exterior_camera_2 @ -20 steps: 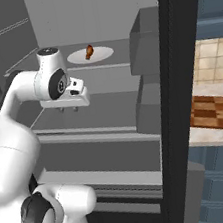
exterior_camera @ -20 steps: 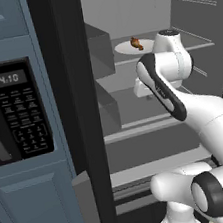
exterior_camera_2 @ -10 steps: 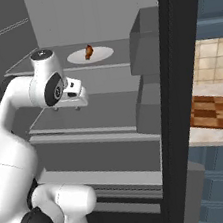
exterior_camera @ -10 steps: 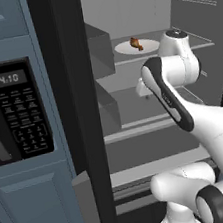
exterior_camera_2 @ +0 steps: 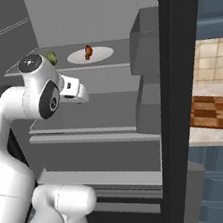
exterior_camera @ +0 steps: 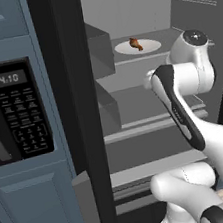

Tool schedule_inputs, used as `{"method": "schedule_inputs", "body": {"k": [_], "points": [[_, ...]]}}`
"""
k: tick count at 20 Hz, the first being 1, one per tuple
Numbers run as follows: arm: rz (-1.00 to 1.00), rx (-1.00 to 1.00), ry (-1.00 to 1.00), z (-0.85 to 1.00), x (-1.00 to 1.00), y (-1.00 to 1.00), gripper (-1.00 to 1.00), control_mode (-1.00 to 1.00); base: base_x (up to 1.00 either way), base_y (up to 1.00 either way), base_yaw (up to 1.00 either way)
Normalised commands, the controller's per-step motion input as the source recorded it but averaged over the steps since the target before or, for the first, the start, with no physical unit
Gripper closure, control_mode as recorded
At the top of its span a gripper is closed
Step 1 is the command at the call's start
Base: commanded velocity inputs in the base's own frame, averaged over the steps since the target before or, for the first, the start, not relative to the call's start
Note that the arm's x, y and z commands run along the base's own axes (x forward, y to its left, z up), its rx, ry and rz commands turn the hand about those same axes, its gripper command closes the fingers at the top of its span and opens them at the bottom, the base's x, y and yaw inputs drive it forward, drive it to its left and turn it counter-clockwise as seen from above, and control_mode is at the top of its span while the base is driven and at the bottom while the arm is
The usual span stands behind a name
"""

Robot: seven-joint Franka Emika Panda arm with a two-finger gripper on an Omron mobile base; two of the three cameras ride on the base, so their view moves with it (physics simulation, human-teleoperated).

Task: Retrieve the chicken drumstick from the fridge and place it on the cutting board.

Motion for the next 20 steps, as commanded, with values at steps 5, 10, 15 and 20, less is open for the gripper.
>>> {"method": "schedule_inputs", "body": {"k": [5,10,15,20], "points": [[-0.09,0.00,-0.19,0.58,-0.13,-0.22,-1.00,-1.00,0.00,0.00,0.00],[-0.02,0.01,-0.21,0.61,-0.03,-0.02,-1.00,-1.00,0.00,0.00,0.00],[0.00,-0.02,-0.16,0.46,0.00,0.00,-1.00,-1.00,0.00,0.00,0.00],[0.00,-0.02,-0.10,0.27,0.01,0.00,-1.00,-1.00,0.00,0.00,0.00]]}}
